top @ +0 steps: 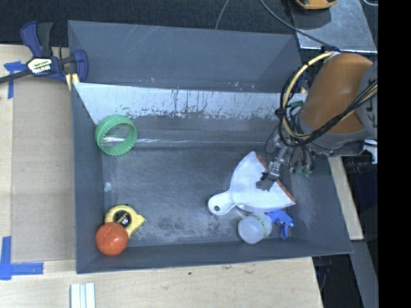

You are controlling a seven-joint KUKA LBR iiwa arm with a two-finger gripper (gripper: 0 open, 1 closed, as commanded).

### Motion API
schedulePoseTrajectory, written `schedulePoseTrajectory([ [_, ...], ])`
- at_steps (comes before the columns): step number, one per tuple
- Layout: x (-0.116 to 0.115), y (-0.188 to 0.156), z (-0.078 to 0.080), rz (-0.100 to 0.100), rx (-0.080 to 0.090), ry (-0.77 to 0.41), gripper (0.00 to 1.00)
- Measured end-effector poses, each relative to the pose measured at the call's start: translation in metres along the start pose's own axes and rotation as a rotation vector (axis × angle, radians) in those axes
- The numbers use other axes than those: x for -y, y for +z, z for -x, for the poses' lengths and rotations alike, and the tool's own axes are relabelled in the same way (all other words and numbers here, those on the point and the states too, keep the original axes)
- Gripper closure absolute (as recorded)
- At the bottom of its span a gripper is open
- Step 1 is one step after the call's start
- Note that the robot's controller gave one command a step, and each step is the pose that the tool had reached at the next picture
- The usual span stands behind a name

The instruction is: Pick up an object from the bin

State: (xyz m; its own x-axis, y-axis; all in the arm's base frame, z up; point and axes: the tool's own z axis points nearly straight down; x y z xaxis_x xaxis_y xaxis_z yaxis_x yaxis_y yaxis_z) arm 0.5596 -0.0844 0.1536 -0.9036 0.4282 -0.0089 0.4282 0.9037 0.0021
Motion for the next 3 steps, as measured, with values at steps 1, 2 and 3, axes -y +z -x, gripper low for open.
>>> schedulePoseTrajectory([
  [1, 0.007, -0.007, -0.017, 0.0, 0.002, -0.092, 0.0],
  [2, 0.007, -0.006, -0.017, 0.0, 0.002, -0.094, 1.0],
  [3, -0.014, 0.006, -0.052, 0.0, 0.0, -0.113, 1.0],
])
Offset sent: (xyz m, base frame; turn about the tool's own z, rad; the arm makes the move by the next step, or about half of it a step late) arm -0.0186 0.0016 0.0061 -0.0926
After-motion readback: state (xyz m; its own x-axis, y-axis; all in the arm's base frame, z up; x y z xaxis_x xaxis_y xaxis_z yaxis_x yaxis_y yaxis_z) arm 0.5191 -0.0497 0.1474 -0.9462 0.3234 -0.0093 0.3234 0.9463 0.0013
